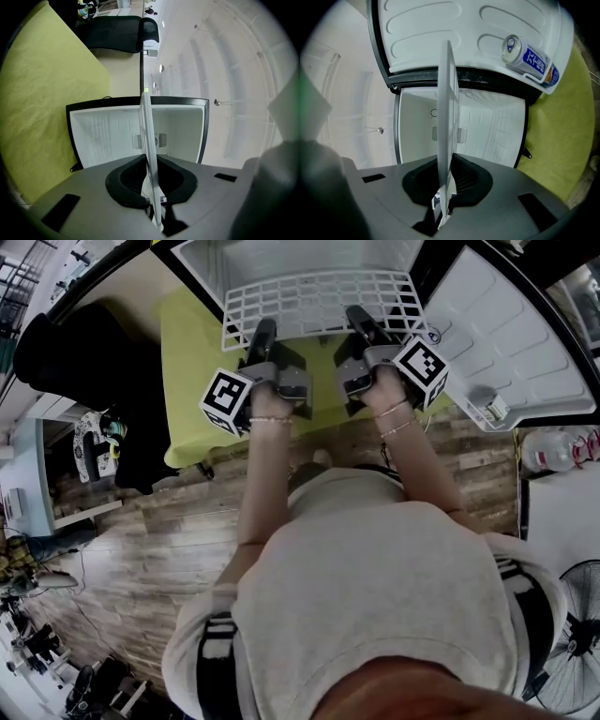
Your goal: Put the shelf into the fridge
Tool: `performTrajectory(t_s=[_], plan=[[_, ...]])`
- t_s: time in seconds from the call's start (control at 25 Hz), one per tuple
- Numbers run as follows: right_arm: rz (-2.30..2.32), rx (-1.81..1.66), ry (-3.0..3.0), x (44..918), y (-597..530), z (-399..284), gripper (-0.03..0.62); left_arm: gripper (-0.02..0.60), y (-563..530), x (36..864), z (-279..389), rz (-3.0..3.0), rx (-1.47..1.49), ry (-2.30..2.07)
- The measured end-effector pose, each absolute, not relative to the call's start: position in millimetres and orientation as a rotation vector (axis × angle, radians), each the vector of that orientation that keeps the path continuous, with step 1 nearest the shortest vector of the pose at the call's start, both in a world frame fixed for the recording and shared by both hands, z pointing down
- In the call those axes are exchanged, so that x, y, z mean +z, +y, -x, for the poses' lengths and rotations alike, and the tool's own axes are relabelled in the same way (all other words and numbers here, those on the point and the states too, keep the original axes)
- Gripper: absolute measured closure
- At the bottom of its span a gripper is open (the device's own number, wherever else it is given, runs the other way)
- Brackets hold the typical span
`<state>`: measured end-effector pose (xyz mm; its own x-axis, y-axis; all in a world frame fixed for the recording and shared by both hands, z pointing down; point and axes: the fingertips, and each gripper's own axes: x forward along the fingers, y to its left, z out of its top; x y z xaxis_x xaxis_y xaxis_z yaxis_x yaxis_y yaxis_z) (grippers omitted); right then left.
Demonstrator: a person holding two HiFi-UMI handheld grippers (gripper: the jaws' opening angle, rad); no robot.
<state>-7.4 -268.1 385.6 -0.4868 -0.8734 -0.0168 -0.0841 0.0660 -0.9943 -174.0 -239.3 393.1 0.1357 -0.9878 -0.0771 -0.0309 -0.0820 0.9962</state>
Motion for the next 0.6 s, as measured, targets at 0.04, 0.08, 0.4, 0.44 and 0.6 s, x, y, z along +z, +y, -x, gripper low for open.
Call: performTrajectory(t_s=[0.04, 0.08, 0.4, 0.44, 0.6], plan=[[0.963, -1.489, 1.672, 385.3, -268.4, 7.7, 0.566, 0.543, -239.7, 391.8, 174.4, -1.361, -1.152, -1.095], [0.961, -1.488, 1.670, 385.0, -269.0, 7.8, 0.566, 0.543, -240.3, 391.2, 174.3, -1.365, -1.154, -1.094], [0.966, -1.480, 1.676, 385.4, -271.8, 7.4, 0.568, 0.541, -241.2, 396.5, 173.9, -1.347, -1.160, -1.089], [0.965, -1.483, 1.673, 386.1, -272.4, 7.7, 0.568, 0.541, -241.7, 396.0, 174.1, -1.349, -1.161, -1.089], [0.964, -1.495, 1.658, 388.9, -272.6, 7.5, 0.568, 0.541, -241.9, 395.7, 173.8, -1.349, -1.164, -1.086]])
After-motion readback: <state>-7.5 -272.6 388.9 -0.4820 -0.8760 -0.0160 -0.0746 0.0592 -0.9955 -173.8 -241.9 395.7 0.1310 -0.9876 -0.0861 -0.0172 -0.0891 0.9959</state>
